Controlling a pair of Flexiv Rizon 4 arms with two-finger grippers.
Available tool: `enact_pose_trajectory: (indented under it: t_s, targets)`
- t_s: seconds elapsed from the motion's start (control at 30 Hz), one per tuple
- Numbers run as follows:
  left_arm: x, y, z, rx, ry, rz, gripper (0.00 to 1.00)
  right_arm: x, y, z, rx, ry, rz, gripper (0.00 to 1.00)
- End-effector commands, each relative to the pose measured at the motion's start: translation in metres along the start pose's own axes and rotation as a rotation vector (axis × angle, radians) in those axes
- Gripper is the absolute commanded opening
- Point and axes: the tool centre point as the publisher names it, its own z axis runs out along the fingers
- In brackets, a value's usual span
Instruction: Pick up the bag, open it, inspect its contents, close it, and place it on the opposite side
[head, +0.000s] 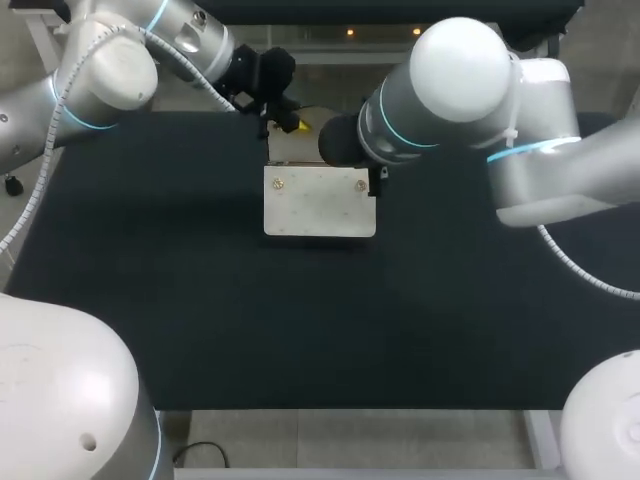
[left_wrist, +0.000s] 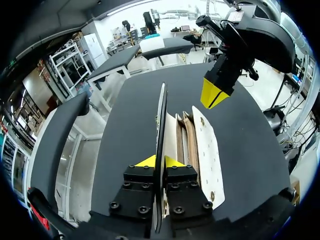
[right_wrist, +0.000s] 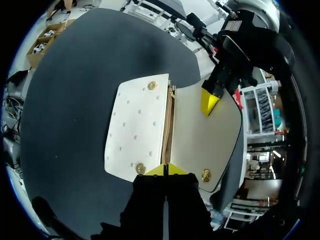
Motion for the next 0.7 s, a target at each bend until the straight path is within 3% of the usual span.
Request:
enact_pose_trajectory:
  t_s: [0.03,0.3,0.7]
  targets:
    - [0.005,-0.008,-0.008,-0.006,0.006,0.008,0.00,-0.005,-0.001,0.013,-0.010,-0.007,0.009,0.00]
    - [0.008,-0.011,-0.010,-0.004,0.015,0.015,0.00,-0.010,-0.006,0.025,0.000,-0.017,0.021,0.00]
    - [0.009,-0.011,-0.008,-0.003,0.012,-0.011,0.00,-0.011,-0.006,0.034,0.078,-0.016,0.062,0.00]
